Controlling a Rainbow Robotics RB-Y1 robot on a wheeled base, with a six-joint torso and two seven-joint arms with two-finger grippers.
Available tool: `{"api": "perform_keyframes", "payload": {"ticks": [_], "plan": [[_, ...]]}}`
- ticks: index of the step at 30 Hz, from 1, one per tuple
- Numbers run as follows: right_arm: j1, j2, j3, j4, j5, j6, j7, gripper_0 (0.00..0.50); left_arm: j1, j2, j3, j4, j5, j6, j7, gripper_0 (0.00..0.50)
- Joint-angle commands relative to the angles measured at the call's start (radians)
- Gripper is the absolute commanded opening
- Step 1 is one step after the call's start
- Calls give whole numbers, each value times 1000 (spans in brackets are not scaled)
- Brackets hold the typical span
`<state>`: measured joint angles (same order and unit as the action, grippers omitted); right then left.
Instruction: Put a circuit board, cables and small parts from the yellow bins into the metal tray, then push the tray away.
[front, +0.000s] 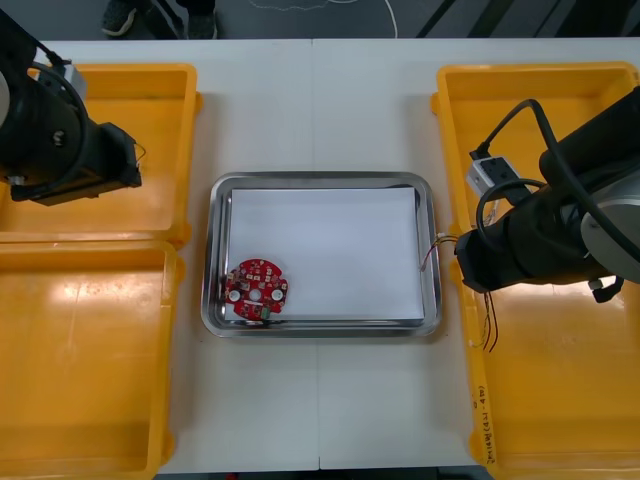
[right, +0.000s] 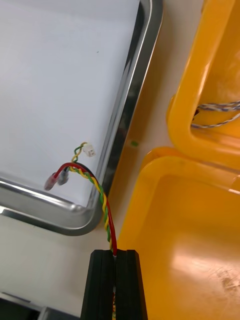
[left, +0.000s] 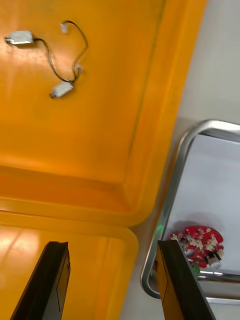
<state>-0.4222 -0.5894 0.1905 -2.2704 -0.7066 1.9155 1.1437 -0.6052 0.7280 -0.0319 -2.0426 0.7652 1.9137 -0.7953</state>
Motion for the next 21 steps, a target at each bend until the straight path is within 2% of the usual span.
{"api": "perform_keyframes", "payload": {"ticks": [1, 5, 11, 21], "plan": [[-81, 33, 75, 25, 65, 4, 130, 0, -39, 53, 101, 53, 3, 6, -188, 500], [-116, 54, 99, 61, 78, 4, 191, 0, -39, 57, 153, 98, -14, 6, -263, 500], [-155, 91, 149, 98, 102, -24, 283, 0, -41, 62, 199, 170, -87, 6, -361, 500], [-224, 111, 273, 163, 150, -113, 363, 0, -91, 62, 181, 295, -164, 6, -410, 500]]}}
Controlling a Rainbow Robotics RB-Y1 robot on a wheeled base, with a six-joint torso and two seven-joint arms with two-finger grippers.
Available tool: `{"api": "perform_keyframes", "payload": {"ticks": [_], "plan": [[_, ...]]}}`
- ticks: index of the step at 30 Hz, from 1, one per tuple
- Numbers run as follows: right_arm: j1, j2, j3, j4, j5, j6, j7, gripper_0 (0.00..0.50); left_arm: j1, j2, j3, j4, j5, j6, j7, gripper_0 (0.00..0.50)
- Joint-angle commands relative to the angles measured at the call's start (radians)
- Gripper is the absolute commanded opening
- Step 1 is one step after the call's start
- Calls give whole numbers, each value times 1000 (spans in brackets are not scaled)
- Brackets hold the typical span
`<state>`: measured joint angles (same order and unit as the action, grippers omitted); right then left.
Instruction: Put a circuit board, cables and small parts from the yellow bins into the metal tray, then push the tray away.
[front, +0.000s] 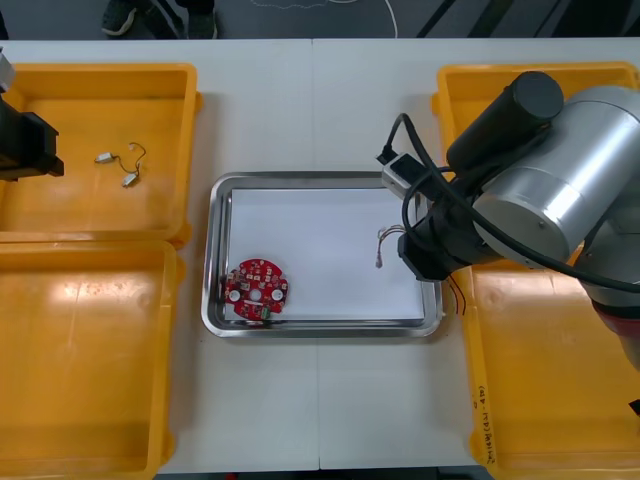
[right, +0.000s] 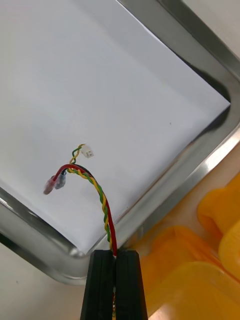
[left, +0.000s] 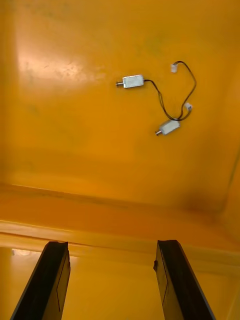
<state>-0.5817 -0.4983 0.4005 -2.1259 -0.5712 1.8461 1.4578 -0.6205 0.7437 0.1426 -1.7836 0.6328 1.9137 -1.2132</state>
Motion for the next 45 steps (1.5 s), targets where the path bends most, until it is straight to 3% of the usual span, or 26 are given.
{"api": "perform_keyframes", "payload": {"ticks": [1, 7, 10, 21, 25, 30, 37, 45], "plan": [[-73, 20, 80, 24, 16, -62, 55, 0, -88, 46, 0, 53, -39, 6, 6, 500], [-109, 21, 149, 50, 24, -102, 85, 0, -157, 46, -43, 167, -48, 6, 0, 500], [-129, 21, 189, 64, 33, -110, 168, 0, -217, 45, -63, 268, -53, -18, -5, 500], [-138, 41, 216, 92, 56, -149, 426, 0, -424, 46, -178, 651, -87, -226, -45, 500], [-138, 46, 231, 129, 63, -188, 450, 0, -475, 45, -216, 762, -87, -312, -59, 500], [-161, 55, 291, 179, 86, -268, 447, 0, -507, 37, -258, 862, -74, -418, -71, 500], [-182, 66, 330, 215, 82, -278, 446, 0, -507, -9, -259, 949, -59, -553, -83, 500], [-210, 63, 408, 248, 77, -315, 440, 0, -507, -64, -258, 995, -47, -602, -66, 500]]}}
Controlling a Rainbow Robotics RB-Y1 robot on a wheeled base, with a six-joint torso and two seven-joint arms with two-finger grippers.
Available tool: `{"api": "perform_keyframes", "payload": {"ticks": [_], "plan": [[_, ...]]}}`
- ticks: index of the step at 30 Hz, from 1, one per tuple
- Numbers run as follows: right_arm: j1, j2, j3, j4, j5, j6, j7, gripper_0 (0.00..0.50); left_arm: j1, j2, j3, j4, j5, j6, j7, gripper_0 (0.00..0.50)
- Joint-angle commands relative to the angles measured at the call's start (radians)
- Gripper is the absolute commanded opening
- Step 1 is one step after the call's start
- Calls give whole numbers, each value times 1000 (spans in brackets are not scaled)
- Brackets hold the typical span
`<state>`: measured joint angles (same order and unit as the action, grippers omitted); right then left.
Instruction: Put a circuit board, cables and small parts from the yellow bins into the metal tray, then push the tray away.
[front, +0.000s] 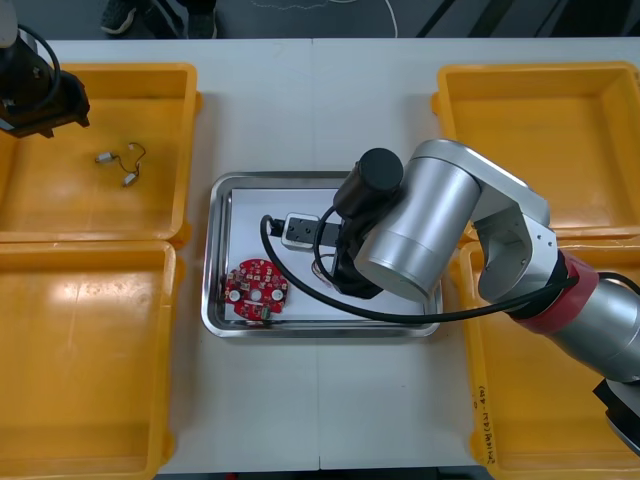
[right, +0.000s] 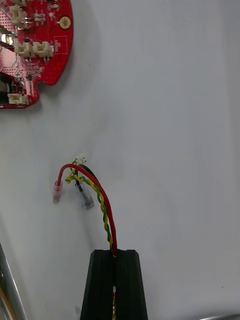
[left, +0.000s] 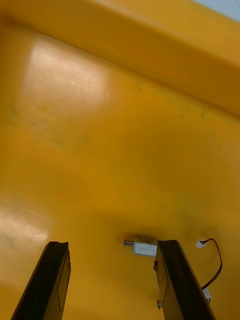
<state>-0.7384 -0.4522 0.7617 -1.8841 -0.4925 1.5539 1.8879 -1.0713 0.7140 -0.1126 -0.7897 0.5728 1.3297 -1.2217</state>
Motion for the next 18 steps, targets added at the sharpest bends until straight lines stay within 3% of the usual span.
{"api": "perform_keyframes", "payload": {"ticks": [1, 6, 18], "plan": [[-53, 17, 50, 11, -9, -32, 14, 0, -56, -39, -2, 3, 13, -21, -55, 500], [-67, 9, 77, 43, -55, -66, 20, 0, -56, -70, -2, 27, 6, -49, -41, 500], [-67, 0, 88, 56, -34, -63, 30, 0, -55, -87, -76, 75, 1, -98, -38, 500]]}}
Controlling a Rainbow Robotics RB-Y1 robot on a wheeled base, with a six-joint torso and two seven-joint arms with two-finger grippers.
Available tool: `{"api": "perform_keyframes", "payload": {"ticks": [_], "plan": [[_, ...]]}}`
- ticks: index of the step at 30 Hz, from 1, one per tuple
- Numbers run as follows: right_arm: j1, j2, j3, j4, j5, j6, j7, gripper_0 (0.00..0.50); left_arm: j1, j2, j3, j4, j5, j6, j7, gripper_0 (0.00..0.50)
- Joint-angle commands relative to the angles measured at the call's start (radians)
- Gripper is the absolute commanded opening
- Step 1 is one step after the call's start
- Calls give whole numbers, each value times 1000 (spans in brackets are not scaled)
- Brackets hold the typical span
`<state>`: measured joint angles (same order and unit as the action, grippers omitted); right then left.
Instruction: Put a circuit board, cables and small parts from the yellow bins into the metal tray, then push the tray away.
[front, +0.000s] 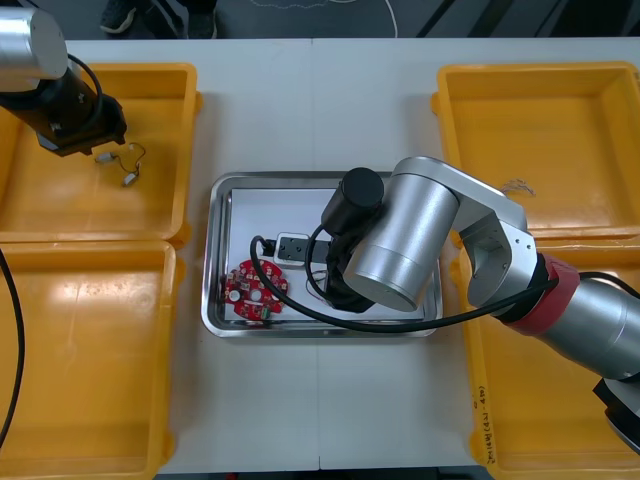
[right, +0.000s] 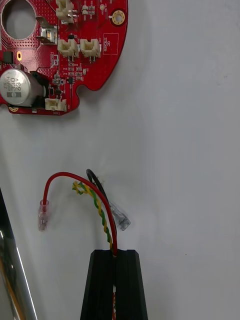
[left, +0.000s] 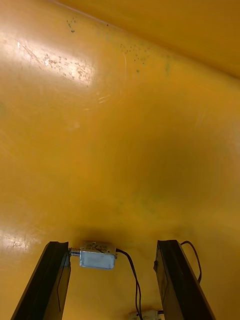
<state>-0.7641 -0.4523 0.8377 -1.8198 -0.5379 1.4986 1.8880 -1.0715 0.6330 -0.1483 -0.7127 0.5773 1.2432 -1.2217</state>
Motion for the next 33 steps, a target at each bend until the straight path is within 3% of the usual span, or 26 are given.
{"api": "perform_keyframes", "payload": {"ticks": [1, 7, 14, 16, 18, 19, 22, 24, 33], "plan": [[-41, 0, 12, -7, 13, -8, 30, 0, -54, -6, -40, -2, -4, -13, -38, 500], [-41, 1, 12, -1, 13, -11, 33, 1, -36, -3, -40, -2, -4, -34, -39, 500], [-41, -8, 12, -1, -4, -23, 33, 45, -27, 5, -40, -2, -2, -44, -41, 500], [-41, -11, 12, -1, -8, -32, 33, 122, -27, 7, -40, -2, -5, -42, -41, 500], [-41, -11, 12, -3, -7, -32, 33, 320, -25, 13, -40, -2, -8, -37, -42, 500], [-41, -11, 12, -1, -8, -32, 33, 380, -25, 17, -42, -2, -7, -34, -44, 500], [-41, -14, 12, -3, -13, -32, 30, 461, -25, 25, -40, -2, -8, -27, -48, 500], [-43, -16, 12, -1, -19, -31, 28, 493, -21, 27, -40, -2, -10, -24, -50, 500], [-53, -26, 4, -26, -17, -11, 20, 496, -1, 31, -40, -4, -17, -24, -53, 500]]}}
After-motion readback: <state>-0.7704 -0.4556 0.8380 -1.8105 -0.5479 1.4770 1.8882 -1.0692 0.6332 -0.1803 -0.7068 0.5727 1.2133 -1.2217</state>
